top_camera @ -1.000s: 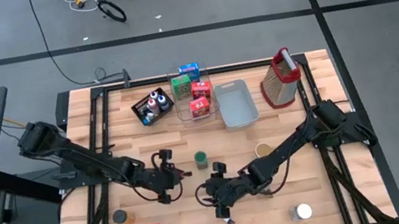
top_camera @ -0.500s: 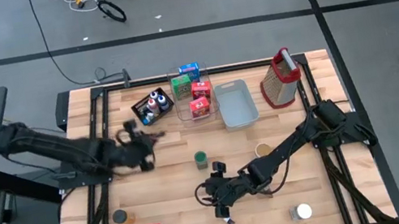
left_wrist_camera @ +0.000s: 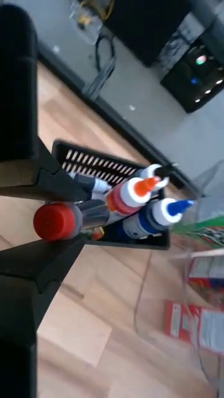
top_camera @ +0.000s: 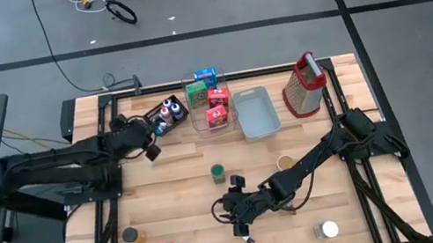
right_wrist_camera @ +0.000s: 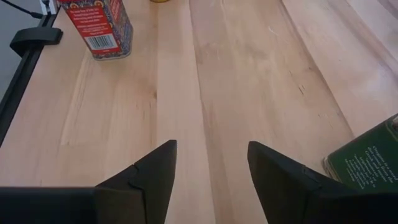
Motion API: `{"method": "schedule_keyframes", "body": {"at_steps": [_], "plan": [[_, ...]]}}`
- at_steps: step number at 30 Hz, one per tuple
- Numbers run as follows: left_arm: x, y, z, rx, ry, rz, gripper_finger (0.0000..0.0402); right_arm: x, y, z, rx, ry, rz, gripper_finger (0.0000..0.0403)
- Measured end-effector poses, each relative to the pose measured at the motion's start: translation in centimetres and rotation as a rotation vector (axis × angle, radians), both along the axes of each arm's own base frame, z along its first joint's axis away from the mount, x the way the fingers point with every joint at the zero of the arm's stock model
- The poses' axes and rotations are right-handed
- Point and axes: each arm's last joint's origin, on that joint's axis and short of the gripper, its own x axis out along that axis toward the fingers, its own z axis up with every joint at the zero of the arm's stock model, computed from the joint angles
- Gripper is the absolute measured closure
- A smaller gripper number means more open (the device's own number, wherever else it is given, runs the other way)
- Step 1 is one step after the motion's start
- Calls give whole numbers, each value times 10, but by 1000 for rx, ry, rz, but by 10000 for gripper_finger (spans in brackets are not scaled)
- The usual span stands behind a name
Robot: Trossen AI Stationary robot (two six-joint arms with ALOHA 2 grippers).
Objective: Pick & Place Kitchen Items
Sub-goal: Put the right small red food coloring bottle into the black bin, then put the top small red food coloring bottle into the black bin
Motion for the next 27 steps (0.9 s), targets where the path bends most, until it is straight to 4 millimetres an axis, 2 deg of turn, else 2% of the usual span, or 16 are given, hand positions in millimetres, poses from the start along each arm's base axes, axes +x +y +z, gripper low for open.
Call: {"method": "schedule_keyframes", "body": {"at_steps": [4,10,18,24,27], "plan": [[0,13,-28,-26,-95,49,297,0,0,0,-6,0,4,193],[-8,28,-47,8,-124,131,286,0,0,0,-21,1,17,193],[-13,43,-43,31,-150,183,264,2,-4,0,-22,0,6,193],[-11,47,-39,-6,-230,126,244,2,-5,0,-22,0,4,193],[-11,47,-41,-16,-201,93,240,2,-5,0,-28,1,9,193]]}}
